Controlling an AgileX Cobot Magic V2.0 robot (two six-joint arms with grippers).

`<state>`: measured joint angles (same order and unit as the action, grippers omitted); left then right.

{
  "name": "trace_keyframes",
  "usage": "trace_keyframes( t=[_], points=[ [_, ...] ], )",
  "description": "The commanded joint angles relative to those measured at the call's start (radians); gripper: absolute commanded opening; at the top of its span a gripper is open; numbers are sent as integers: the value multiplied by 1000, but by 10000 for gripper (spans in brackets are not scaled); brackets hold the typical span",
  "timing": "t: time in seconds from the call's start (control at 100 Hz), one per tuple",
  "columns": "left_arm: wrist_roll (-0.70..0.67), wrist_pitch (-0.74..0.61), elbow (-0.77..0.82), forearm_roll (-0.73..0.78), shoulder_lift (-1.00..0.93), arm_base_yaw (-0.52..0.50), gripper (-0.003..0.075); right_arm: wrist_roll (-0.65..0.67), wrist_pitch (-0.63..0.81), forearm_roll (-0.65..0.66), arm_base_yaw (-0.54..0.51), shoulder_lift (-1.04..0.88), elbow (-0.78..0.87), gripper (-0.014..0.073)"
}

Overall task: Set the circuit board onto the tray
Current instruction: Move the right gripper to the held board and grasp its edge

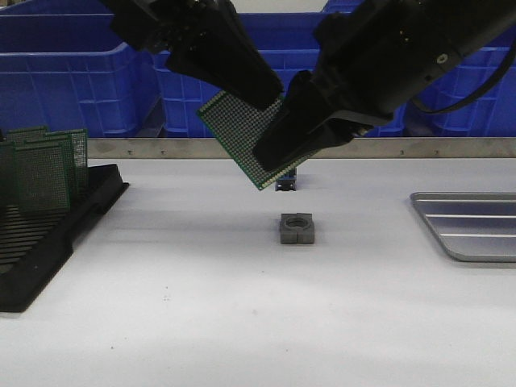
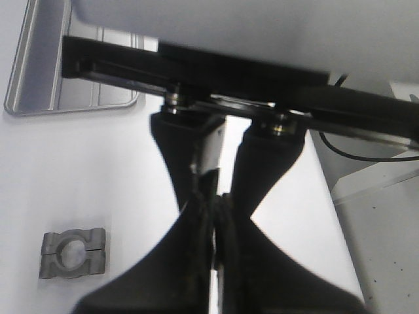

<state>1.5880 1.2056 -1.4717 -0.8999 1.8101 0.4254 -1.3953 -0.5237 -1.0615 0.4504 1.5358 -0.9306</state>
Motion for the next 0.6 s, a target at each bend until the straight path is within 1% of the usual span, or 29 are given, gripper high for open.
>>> trace_keyframes(
  t=[0.0, 0.05, 0.16, 0.21, 0.28, 0.37, 0.4, 0.42, 0.47, 0.54, 0.59],
  points=[
    [-6, 51, -29, -72, -53, 6, -20, -12, -21, -45, -1, -30, -34, -130],
    [-6, 38, -29, -72, -53, 6, -20, -12, -22, -46, -1, -30, -34, -110],
    [-6, 28, -29, -74, -53, 6, -16, -12, -38, -46, -1, -30, -34, -113],
    [-6, 28, -29, -74, -53, 6, 9, -12, -48, -46, -1, -30, -34, -113],
    [-6, 28, -29, -74, -53, 6, 92, -12, -67, -46, -2, -30, -34, -113],
    [-6, 28, -29, -74, -53, 6, 256, -3, -81, -46, -3, -30, -31, -113],
    [-6, 26, -29, -75, -53, 6, 324, 20, -83, -46, -4, -30, -28, -113],
    [-6, 20, -29, -76, -53, 6, 350, 34, -83, -46, -6, -30, -26, -113],
    [-6, 1, -29, -76, -53, 6, 443, 69, -82, -46, -14, -30, -19, -113],
    [-6, -23, -29, -76, -53, 6, 520, 103, -81, -45, -35, -30, -1, -113],
    [-6, -30, -29, -76, -53, 4, 540, 112, -80, -45, -58, -29, 13, -113]
  ],
)
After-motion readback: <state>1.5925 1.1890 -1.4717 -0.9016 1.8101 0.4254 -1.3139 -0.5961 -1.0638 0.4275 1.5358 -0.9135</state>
